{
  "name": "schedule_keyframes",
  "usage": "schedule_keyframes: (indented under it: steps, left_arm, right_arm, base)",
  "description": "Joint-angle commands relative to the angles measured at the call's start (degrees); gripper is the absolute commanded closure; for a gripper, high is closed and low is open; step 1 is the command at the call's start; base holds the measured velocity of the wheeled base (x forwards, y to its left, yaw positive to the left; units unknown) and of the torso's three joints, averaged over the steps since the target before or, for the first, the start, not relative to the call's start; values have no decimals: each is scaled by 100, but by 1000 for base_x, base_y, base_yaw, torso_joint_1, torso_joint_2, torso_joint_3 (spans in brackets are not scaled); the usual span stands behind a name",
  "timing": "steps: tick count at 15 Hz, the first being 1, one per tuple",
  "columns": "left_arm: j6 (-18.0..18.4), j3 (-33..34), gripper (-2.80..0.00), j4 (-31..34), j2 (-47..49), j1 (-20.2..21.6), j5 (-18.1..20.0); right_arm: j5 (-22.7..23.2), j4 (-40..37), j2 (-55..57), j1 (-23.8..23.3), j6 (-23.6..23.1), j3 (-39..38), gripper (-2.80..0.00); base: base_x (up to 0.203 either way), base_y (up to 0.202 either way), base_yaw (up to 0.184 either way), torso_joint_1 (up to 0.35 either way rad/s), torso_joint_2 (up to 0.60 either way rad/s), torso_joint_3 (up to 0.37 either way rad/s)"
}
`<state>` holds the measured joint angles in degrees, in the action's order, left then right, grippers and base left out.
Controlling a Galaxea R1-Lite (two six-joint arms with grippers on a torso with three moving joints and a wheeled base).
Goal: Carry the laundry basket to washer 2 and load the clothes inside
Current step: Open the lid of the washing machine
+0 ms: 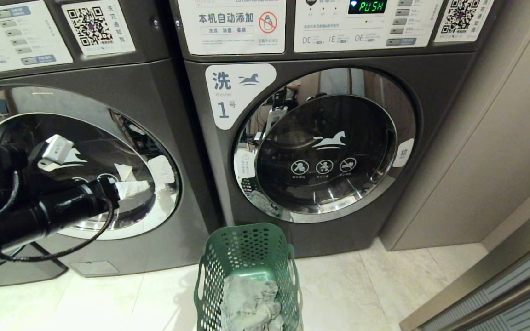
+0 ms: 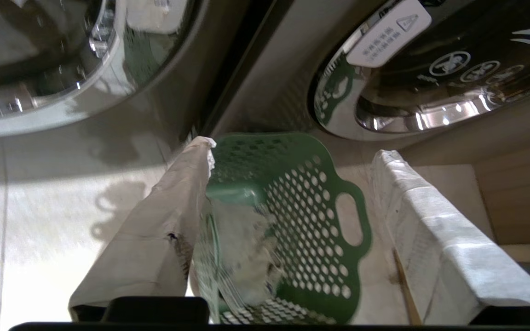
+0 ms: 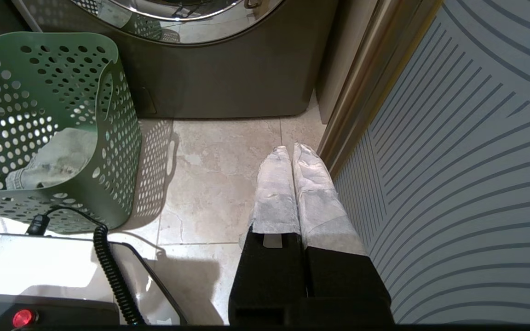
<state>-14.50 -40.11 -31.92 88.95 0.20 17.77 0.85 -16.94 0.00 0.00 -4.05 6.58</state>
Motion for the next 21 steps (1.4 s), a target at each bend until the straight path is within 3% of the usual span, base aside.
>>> schedule_keyframes:
  steps: [1, 2, 3, 6, 8, 13, 16, 21]
  left_arm:
    - [277, 218, -280, -1001, 629, 188, 62]
    - [485, 346, -280, -1401, 768, 385, 216]
    - [549, 427, -280, -1571, 838, 550, 617]
    - [648, 353, -280, -1889, 1310, 966, 1434]
    - [710, 264, -280, -2515, 1801, 1114, 1881]
    - [823, -350, -280, -4174, 3225, 1293, 2073]
    - [1408, -1144, -280, -4297, 3778, 1537, 2098]
    - [1467, -1350, -280, -4571, 4073, 1482, 2751]
  right_arm:
    - [3, -11, 9, 0, 0, 1, 0]
    - [3, -11, 9, 0, -3, 1, 0]
    - [3, -11, 9, 0, 0, 1, 0]
    - [3, -11, 9, 0, 0, 1, 0]
    - [3, -11, 9, 0, -8, 1, 0]
    - [3, -3, 9, 0, -7, 1, 0]
    - [3, -11, 9, 0, 0, 1, 0]
    - [3, -11, 9, 0, 0, 1, 0]
  base:
    - [0, 0, 0, 0, 0, 0]
    - [0, 0, 0, 0, 0, 0]
    - [0, 0, 0, 0, 0, 0]
    - [0, 0, 0, 0, 0, 0]
    - [0, 0, 0, 0, 0, 0]
    - [0, 0, 0, 0, 0, 0]
    - [0, 0, 0, 0, 0, 0]
    - [0, 0, 0, 0, 0, 0]
